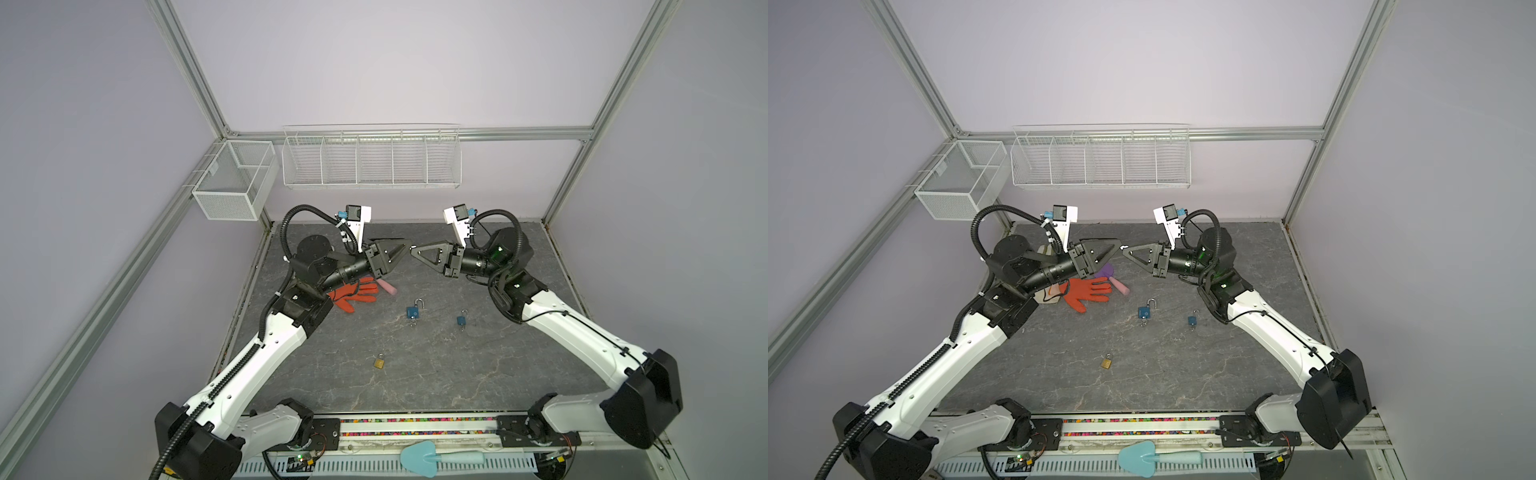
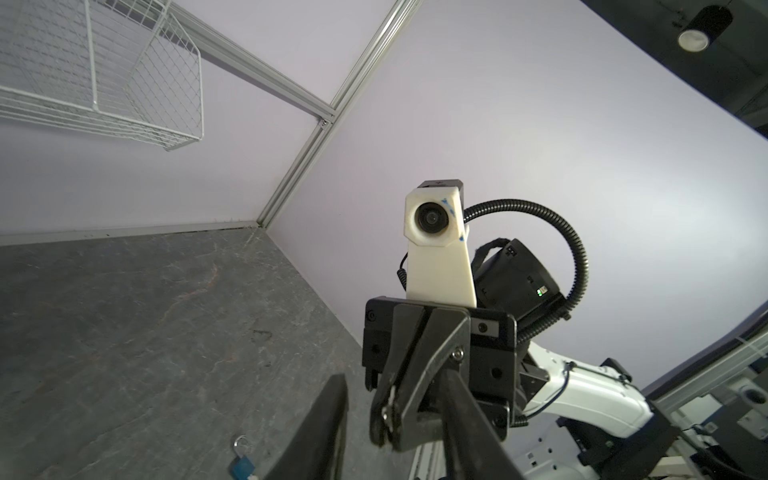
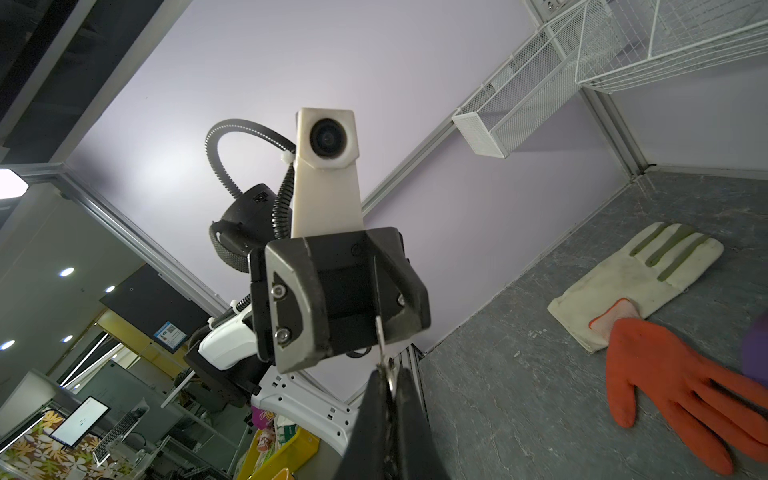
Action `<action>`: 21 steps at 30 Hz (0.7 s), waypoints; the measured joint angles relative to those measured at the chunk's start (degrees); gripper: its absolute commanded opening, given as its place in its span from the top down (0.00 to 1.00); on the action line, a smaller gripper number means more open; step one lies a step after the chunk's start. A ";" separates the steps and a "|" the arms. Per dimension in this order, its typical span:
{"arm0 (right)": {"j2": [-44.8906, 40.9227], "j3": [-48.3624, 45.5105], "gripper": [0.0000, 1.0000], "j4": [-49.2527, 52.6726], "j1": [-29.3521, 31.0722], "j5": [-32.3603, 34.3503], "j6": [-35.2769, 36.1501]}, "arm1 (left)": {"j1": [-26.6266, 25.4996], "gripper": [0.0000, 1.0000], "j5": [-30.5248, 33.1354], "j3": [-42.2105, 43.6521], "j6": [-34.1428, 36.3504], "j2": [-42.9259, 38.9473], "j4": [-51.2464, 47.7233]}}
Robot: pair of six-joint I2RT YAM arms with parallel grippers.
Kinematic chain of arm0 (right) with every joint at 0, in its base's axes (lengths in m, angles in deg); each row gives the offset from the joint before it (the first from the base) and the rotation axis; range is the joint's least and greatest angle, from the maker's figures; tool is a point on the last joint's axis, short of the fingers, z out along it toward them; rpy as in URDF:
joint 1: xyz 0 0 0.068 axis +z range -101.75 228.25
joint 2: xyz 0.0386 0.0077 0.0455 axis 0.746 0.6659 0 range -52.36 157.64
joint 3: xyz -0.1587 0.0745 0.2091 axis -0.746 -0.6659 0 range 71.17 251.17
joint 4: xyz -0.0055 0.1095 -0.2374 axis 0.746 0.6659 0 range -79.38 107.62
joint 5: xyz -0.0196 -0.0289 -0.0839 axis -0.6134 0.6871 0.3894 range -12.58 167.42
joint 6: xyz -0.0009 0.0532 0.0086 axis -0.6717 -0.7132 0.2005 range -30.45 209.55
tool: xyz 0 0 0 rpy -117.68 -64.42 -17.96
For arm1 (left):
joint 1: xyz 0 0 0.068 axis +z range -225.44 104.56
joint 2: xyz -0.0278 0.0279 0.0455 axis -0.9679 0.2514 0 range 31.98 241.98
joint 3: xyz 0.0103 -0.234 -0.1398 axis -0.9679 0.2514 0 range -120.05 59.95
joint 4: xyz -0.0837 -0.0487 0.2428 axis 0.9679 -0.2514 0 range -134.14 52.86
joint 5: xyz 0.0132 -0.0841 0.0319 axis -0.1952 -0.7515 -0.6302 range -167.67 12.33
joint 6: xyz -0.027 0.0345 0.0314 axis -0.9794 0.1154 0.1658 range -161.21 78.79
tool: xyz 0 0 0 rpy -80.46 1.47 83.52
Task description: Unlock with the key
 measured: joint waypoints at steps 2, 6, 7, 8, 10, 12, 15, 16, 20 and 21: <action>-1.22 -0.09 0.94 3.72 -0.17 1.16 2.75 | 0.00 0.54 0.94 -0.02 0.09 -0.81 -1.38; -5.60 -0.61 0.94 12.46 -0.20 5.01 10.67 | 0.00 0.51 4.35 0.02 0.04 -3.54 -5.66; -6.82 -0.85 0.94 14.34 -0.13 6.23 12.79 | 0.00 0.51 5.46 0.07 0.04 -4.50 -7.06; -7.87 -1.11 0.94 16.04 0.00 7.37 14.69 | 0.00 0.50 6.56 0.17 0.07 -5.44 -8.28; -9.92 -1.68 0.94 19.61 0.44 10.36 18.99 | 0.00 0.50 9.05 0.92 0.07 -7.69 -11.08; -11.28 -2.27 0.94 22.95 1.36 13.62 22.93 | -0.02 0.49 11.37 2.08 0.04 -9.60 -14.10; -12.52 -3.91 0.94 26.25 3.30 18.40 27.52 | -0.66 0.48 14.88 4.26 0.09 -11.37 -19.26; -12.79 -4.63 0.94 27.02 3.91 19.80 28.63 | -1.27 0.48 16.41 5.07 0.09 -11.65 -21.27; -13.05 -6.97 0.94 30.40 6.69 25.16 31.87 | -6.67 0.46 23.21 8.22 0.07 -11.85 -28.72; -13.05 -7.56 0.94 31.21 7.45 26.43 32.39 | -8.48 0.45 24.90 9.09 0.04 -11.85 -30.42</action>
